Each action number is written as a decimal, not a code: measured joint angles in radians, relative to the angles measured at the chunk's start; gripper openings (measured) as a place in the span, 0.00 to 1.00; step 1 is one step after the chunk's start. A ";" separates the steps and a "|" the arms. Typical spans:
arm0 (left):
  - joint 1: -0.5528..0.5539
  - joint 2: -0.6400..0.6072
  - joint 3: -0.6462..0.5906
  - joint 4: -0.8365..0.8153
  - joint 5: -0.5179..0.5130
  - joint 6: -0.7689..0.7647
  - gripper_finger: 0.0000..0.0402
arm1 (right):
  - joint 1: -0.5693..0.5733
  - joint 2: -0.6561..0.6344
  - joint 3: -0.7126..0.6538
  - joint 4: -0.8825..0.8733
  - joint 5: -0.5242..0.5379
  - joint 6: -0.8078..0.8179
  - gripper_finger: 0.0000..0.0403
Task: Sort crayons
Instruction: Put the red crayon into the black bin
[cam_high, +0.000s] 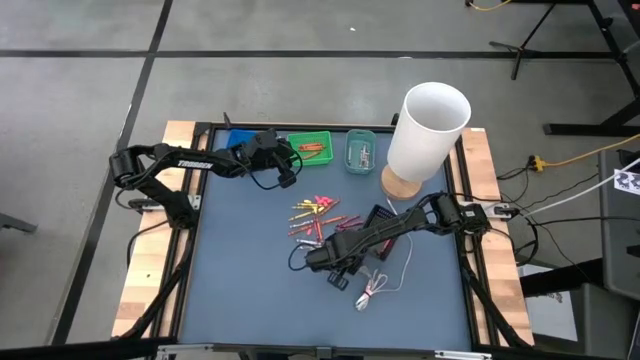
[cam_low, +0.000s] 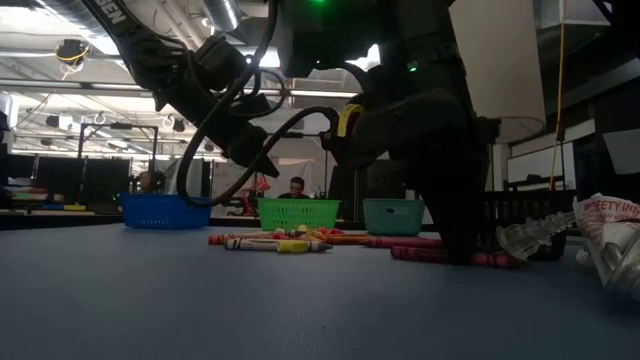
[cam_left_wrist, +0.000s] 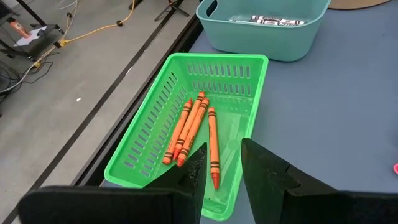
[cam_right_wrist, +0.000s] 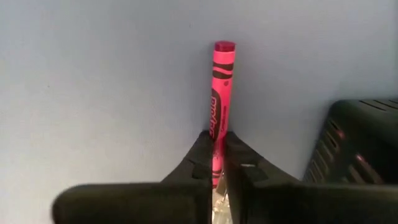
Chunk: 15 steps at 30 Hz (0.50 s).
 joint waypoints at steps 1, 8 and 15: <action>0.000 0.000 0.000 0.000 0.001 0.000 0.21 | 0.001 0.000 0.000 0.000 0.003 -0.002 0.02; -0.019 0.000 0.000 0.000 0.034 0.000 0.21 | 0.001 0.001 0.022 -0.024 0.023 -0.040 0.06; -0.068 0.000 0.000 0.000 0.034 0.000 0.21 | 0.002 0.004 0.120 -0.085 0.100 -0.129 0.01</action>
